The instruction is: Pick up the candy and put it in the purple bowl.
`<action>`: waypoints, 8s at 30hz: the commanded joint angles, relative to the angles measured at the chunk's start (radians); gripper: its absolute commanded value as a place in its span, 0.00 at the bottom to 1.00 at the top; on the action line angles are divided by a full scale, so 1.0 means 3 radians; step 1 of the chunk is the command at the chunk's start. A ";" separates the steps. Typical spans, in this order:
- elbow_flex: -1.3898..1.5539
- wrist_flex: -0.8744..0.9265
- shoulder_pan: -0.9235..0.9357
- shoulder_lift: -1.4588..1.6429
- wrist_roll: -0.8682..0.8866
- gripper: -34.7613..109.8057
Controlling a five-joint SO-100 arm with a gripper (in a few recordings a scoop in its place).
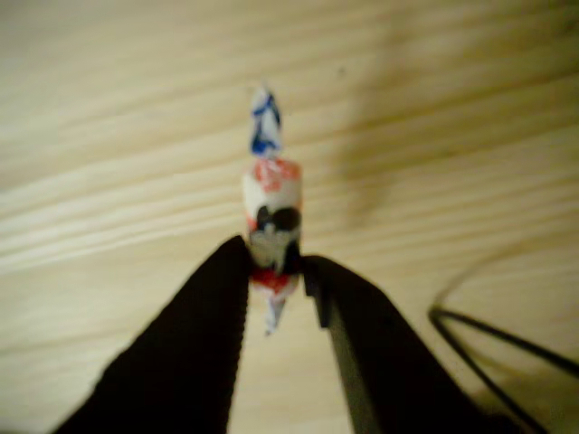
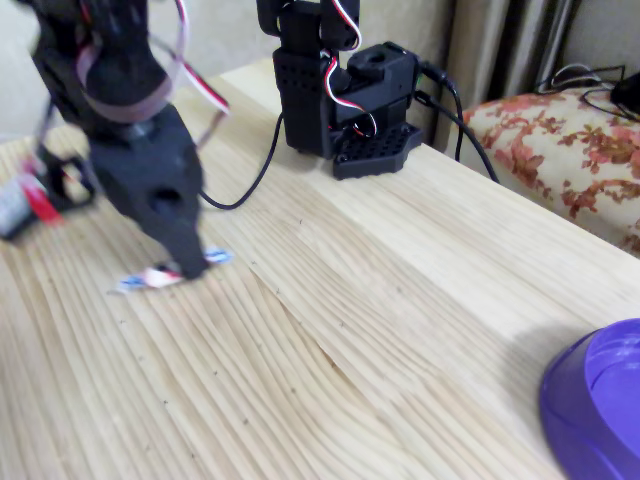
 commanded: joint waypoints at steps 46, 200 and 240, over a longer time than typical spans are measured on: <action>-0.0624 -0.0588 -0.2674 0.2725 -0.0629 0.27; 0.3462 -0.0271 0.0823 0.5906 -0.1779 0.24; 0.3462 -0.0271 0.0823 0.5906 -0.1785 0.24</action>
